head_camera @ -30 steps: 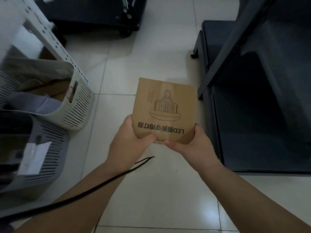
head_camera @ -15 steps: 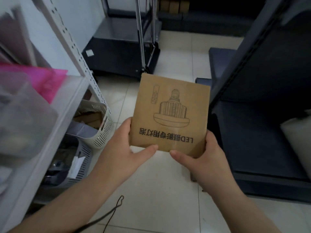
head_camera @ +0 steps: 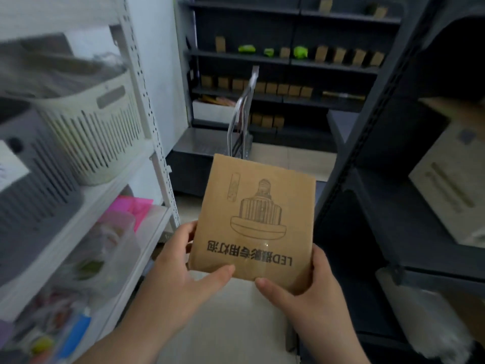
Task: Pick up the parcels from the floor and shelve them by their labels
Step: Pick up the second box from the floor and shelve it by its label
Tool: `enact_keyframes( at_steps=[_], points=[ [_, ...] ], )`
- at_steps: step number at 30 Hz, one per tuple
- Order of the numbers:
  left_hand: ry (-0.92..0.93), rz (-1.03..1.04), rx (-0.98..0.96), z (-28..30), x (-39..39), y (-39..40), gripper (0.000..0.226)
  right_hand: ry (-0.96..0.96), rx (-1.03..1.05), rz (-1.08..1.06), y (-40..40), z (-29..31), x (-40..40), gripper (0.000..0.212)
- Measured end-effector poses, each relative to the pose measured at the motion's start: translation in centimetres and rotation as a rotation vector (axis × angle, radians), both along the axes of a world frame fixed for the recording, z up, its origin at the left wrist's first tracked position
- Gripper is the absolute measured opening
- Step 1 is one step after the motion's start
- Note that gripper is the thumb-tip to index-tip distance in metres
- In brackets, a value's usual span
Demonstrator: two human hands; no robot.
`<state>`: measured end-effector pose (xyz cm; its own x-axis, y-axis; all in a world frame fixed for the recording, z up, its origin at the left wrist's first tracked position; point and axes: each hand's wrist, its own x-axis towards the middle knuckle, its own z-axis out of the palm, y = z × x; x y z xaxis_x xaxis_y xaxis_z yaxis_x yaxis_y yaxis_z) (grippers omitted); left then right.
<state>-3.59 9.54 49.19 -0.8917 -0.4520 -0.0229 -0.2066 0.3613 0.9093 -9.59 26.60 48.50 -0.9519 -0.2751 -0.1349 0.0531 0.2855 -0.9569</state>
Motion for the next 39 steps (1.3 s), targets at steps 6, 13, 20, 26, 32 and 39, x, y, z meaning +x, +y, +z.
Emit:
enact_keyframes(
  at_steps=[6, 13, 20, 26, 32, 39],
  points=[
    [0.084, -0.011, -0.018, 7.7, 2.7, 0.5, 0.046, 0.113, -0.038, 0.020, 0.7, 7.4, 2.5, 0.055],
    [0.212, 0.011, 0.041, 14.9, 5.4, 1.9, 0.043, 0.256, -0.103, 0.019, 2.0, 15.0, 5.4, 0.053],
    [0.329, -0.003, -0.002, 20.3, 6.8, 4.4, 0.037, 0.392, -0.156, -0.048, 4.3, 19.9, 7.1, 0.066],
    [0.410, 0.032, 0.064, 23.6, 7.1, 6.7, 0.029, 0.445, -0.288, -0.041, 6.6, 23.0, 7.5, 0.076],
    [0.466, 0.051, 0.147, 25.2, 6.9, 7.9, 0.045, 0.371, -0.420, -0.096, 8.0, 25.0, 7.1, 0.039],
    [0.587, 0.105, 0.270, 26.0, 6.9, 8.4, 0.029, 0.394, -0.632, -0.129, 7.9, 25.5, 6.0, 0.028]
  ],
)
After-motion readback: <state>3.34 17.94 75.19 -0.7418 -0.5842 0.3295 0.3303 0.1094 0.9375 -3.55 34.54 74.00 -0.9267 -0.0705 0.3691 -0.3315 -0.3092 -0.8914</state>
